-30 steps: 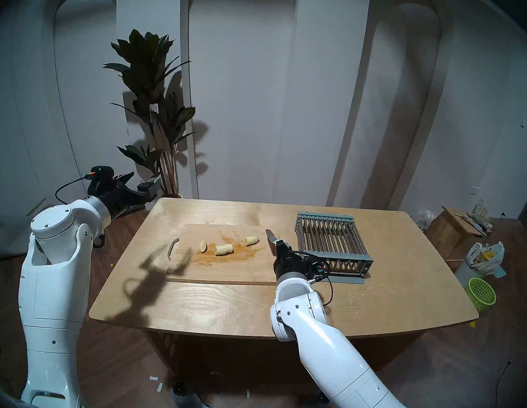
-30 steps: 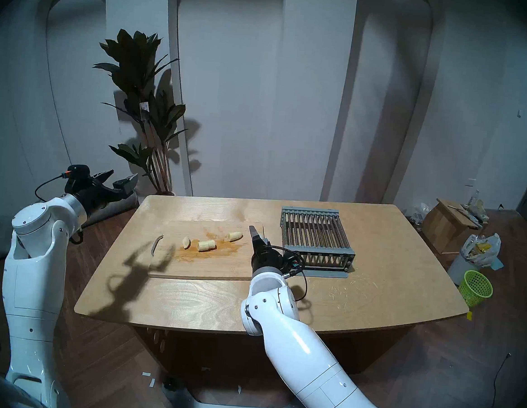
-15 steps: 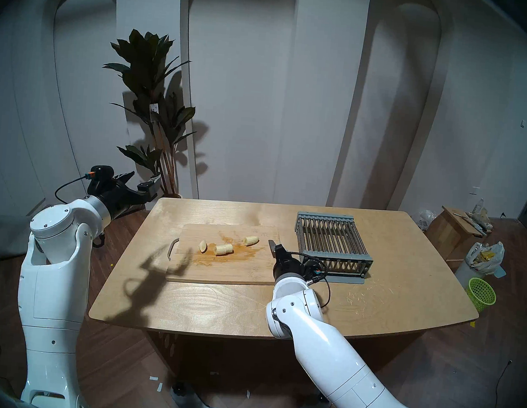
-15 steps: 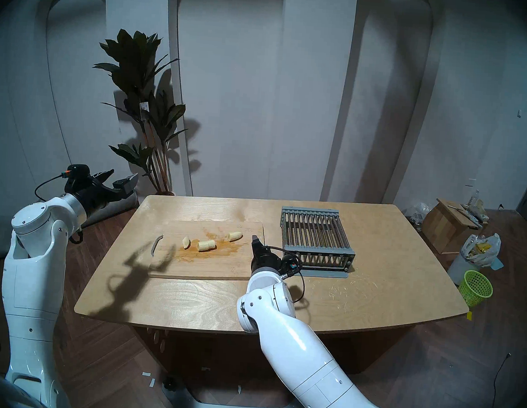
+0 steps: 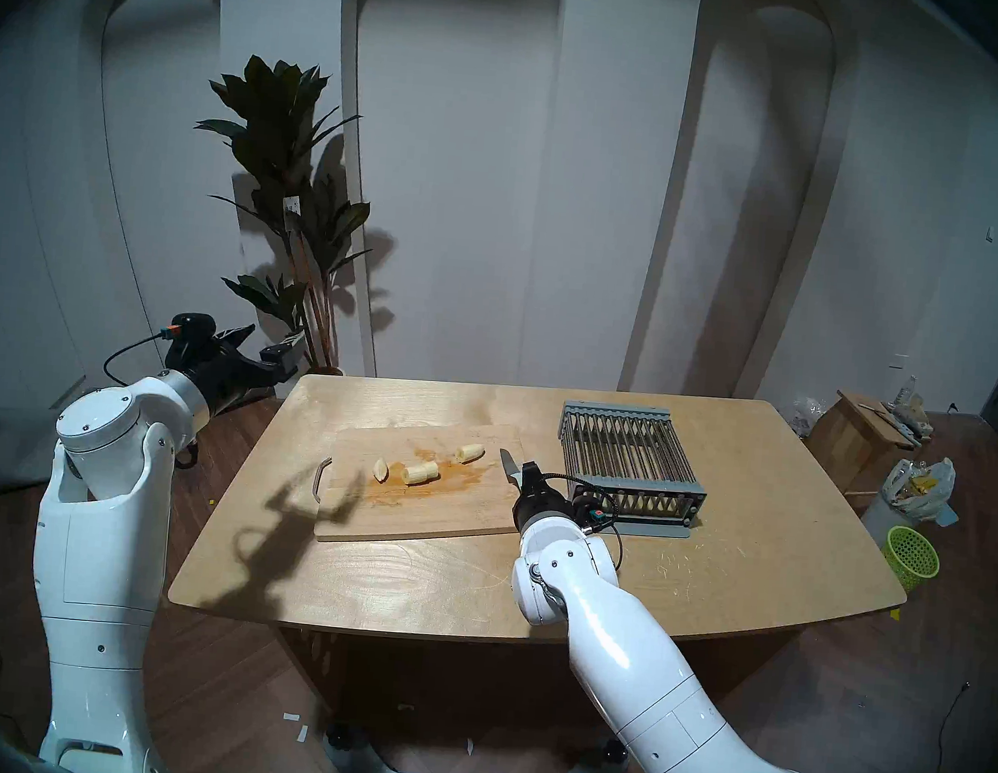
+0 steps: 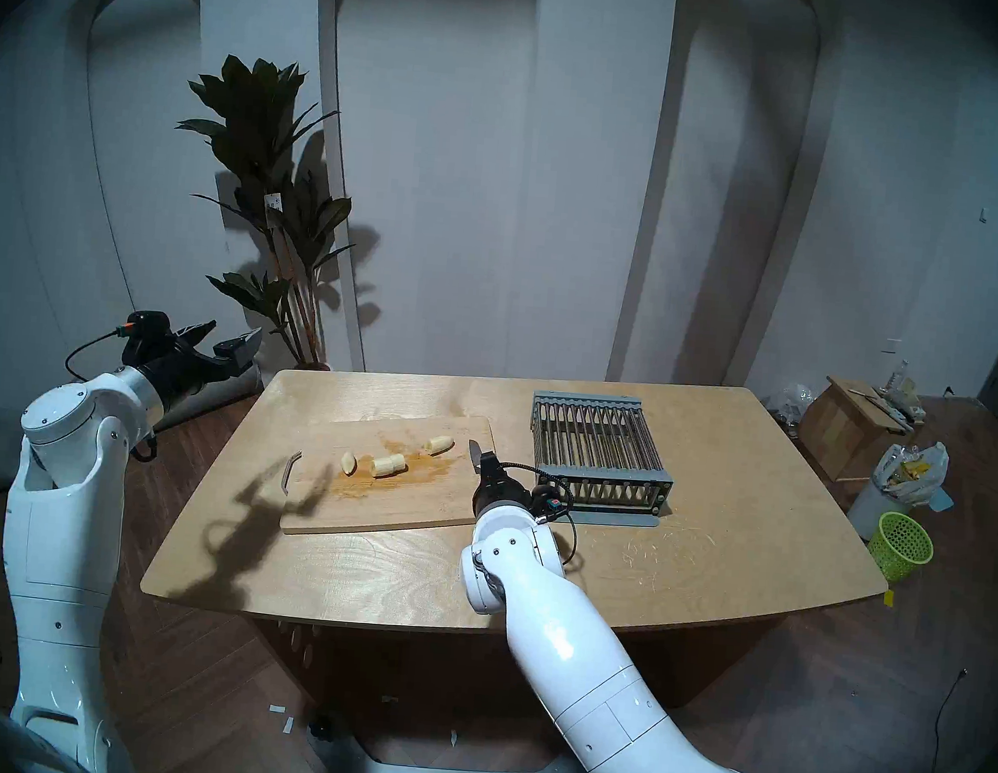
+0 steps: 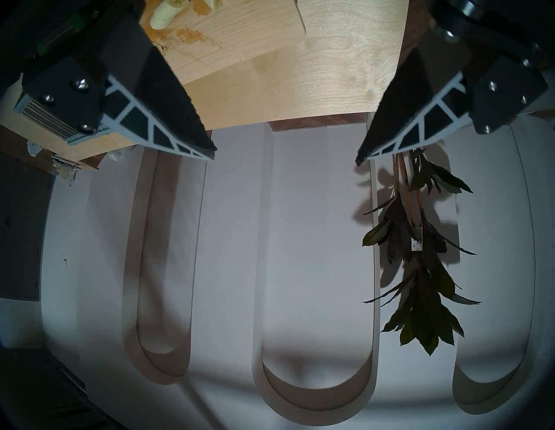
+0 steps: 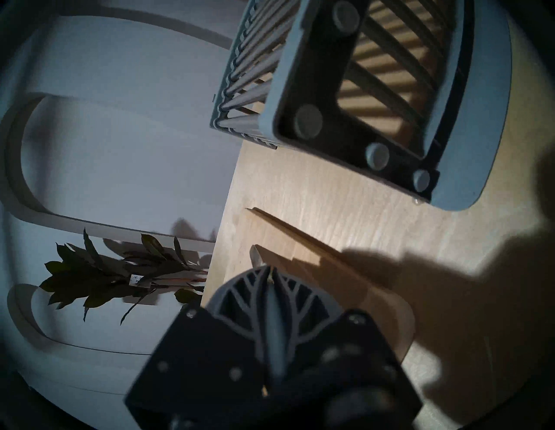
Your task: Cut the banana into four pieces on the cutting board
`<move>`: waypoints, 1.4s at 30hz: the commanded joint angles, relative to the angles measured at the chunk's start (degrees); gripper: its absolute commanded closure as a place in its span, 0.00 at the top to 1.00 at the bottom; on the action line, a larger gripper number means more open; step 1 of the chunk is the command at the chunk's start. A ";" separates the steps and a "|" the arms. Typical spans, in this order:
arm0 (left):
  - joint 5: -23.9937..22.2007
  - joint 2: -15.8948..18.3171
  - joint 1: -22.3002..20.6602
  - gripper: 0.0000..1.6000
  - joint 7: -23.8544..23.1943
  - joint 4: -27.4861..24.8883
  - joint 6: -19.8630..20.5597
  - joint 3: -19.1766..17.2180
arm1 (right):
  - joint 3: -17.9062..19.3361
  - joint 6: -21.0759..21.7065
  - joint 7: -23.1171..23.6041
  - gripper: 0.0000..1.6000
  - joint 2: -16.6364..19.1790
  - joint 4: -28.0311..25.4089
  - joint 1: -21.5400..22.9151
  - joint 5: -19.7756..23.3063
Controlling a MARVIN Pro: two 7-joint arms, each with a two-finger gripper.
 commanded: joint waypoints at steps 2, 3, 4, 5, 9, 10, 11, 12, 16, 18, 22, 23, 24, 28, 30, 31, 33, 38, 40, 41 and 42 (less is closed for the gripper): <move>0.02 0.10 -0.77 1.00 0.16 -1.21 -0.40 -0.10 | -0.68 1.44 -0.49 0.00 -0.27 -1.63 0.38 0.68; 0.02 0.10 -0.77 1.00 0.16 -1.21 -0.40 -0.10 | -0.80 1.59 -1.12 0.00 -0.04 -1.98 0.41 0.54; 0.02 0.10 -0.77 1.00 0.15 -1.21 -0.40 -0.10 | -1.15 1.53 -2.16 0.00 0.35 -2.40 0.51 -0.28; 0.02 0.10 -0.77 1.00 0.15 -1.21 -0.40 -0.10 | -1.37 1.75 -3.16 0.00 0.68 -2.79 0.61 -0.62; 0.02 0.10 -0.78 1.00 0.14 -1.20 -0.40 -0.10 | -2.05 2.66 -7.66 0.00 2.39 -5.07 0.77 -2.02; 0.03 0.10 -0.78 1.00 0.14 -1.20 -0.40 -0.10 | -2.01 2.77 -9.05 0.00 2.78 -5.76 0.82 -2.15; 0.03 0.10 -0.78 1.00 0.13 -1.20 -0.40 -0.10 | -2.17 2.79 -9.74 0.00 3.10 -6.03 0.94 -2.72; 0.03 0.10 -0.78 1.00 0.13 -1.20 -0.40 -0.11 | -2.31 2.86 -11.08 0.00 3.34 -6.30 1.19 -3.30; 0.03 0.09 -0.78 1.00 0.14 -1.21 -0.40 -0.11 | -2.48 3.70 -13.28 0.00 4.01 -6.84 1.80 -3.86; 0.03 0.09 -0.78 1.00 0.14 -1.21 -0.40 -0.11 | -2.33 4.07 -14.11 0.00 4.16 -7.04 1.95 -3.64; 0.04 0.08 -0.78 1.00 0.15 -1.22 -0.40 -0.11 | -2.11 5.32 -15.11 0.00 4.58 -6.73 2.37 -2.83; 0.04 0.08 -0.77 1.00 0.15 -1.22 -0.40 -0.11 | -2.07 5.52 -15.03 0.00 4.64 -6.65 2.42 -2.67; 0.04 0.08 -0.77 1.00 0.15 -1.22 -0.40 -0.11 | -2.10 5.89 -14.57 0.00 4.78 -6.50 2.47 -2.41; 0.04 0.08 -0.77 1.00 0.15 -1.22 -0.40 -0.11 | -2.58 7.48 -14.91 0.00 5.20 -5.87 3.15 -2.26; 0.03 0.09 -0.77 1.00 0.15 -1.22 -0.40 -0.11 | -2.83 8.58 -15.06 0.14 5.44 -5.60 3.59 -1.74; 0.03 0.09 -0.77 1.00 0.16 -1.22 -0.40 -0.10 | -2.93 8.60 -15.00 0.35 5.39 -5.39 3.71 -1.74; 0.03 0.09 -0.77 1.00 0.16 -1.22 -0.40 -0.10 | -3.37 9.01 -15.84 0.51 5.41 -4.99 4.16 -2.04; 0.03 0.09 -0.77 1.00 0.16 -1.22 -0.40 -0.10 | -4.30 9.63 -16.34 0.49 5.74 -4.41 4.73 -2.28; 0.02 0.10 -0.77 1.00 0.15 -1.21 -0.40 -0.10 | -4.68 9.99 -16.91 0.51 5.98 -4.72 4.99 -2.32; 0.02 0.10 -0.77 1.00 0.15 -1.21 -0.40 -0.10 | -4.68 10.16 -17.80 0.61 5.93 -4.99 5.10 -2.14; 0.02 0.10 -0.77 1.00 0.15 -1.21 -0.40 -0.10 | -4.89 10.17 -18.04 1.00 6.06 -5.15 5.22 -2.31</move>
